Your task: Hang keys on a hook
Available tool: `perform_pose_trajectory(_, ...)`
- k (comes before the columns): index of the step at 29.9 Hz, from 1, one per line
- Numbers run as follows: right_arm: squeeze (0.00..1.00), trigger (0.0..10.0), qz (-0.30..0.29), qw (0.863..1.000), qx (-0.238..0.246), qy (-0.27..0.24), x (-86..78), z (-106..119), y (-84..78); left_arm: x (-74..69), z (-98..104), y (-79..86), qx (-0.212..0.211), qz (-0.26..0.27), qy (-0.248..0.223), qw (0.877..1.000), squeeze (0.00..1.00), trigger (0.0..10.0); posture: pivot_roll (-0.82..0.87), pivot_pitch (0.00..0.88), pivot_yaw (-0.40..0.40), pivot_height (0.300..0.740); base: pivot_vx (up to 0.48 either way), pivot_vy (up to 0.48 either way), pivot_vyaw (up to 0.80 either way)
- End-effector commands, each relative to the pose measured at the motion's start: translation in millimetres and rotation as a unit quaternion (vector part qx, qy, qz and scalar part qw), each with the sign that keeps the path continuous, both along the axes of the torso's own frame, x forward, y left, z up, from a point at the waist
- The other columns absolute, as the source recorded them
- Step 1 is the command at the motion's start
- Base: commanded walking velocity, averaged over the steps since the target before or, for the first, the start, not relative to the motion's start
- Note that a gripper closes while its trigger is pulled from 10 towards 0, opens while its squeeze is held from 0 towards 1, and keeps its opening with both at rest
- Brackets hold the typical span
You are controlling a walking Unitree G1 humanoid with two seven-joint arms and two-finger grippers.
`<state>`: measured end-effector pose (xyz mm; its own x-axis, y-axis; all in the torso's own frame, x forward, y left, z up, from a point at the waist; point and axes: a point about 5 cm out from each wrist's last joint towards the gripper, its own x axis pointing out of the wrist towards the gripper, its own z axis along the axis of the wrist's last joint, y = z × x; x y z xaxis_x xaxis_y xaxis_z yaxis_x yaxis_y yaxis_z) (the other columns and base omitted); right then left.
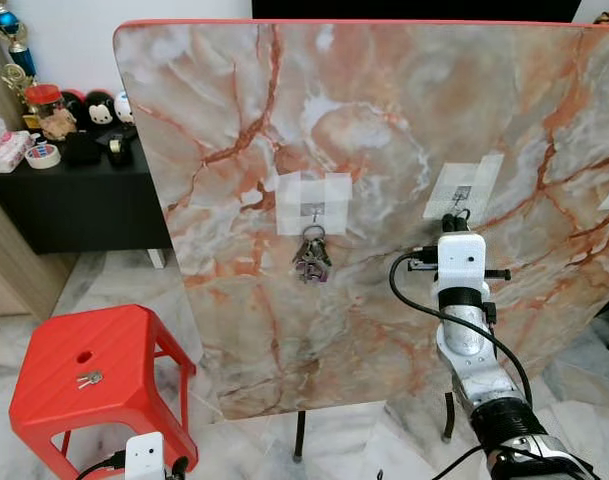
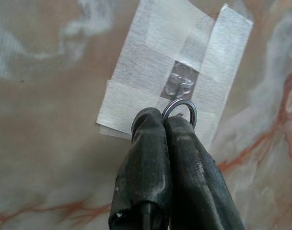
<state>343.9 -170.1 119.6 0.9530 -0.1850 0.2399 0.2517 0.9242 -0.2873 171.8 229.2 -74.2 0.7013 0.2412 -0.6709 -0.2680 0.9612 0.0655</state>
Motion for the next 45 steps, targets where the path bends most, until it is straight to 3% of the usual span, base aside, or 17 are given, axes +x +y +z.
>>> perform_pose_trajectory(1,0.0,10.0,0.001,1.0,-0.003,0.002,3.3,3.4,-1.8,-0.8,-1.3,-1.6,0.001,-0.004,0.008,1.0,0.0,10.0,-0.02,0.0,-0.054,0.74,0.0,0.0,0.0)
perform_pose_trajectory(41,0.0,10.0,0.005,1.0,-0.003,0.031,12.3,3.9,-2.1,-1.2,-2.0,-3.8,0.002,-0.013,0.011,1.0,0.0,10.0,-0.01,0.0,-0.054,0.74,0.0,0.0,0.0)
perform_pose_trajectory(42,0.67,10.0,0.005,1.0,-0.002,0.03,12.1,3.8,-2.0,-1.3,-2.1,-3.8,0.002,-0.013,0.011,1.0,0.0,10.0,-0.01,0.0,-0.054,0.74,0.0,0.0,0.0)
perform_pose_trajectory(43,1.0,10.0,0.005,1.0,-0.001,0.029,11.8,3.8,-2.0,-1.4,-2.1,-3.9,0.002,-0.013,0.011,1.0,0.0,10.0,-0.01,0.0,-0.054,0.74,0.0,0.0,0.0)
perform_pose_trajectory(45,1.0,10.0,0.005,1.0,0.002,0.024,11.2,4.3,-1.4,-1.5,-2.2,-3.9,0.002,-0.013,0.012,1.0,0.0,10.0,-0.01,0.0,-0.054,0.74,0.0,0.0,0.0)
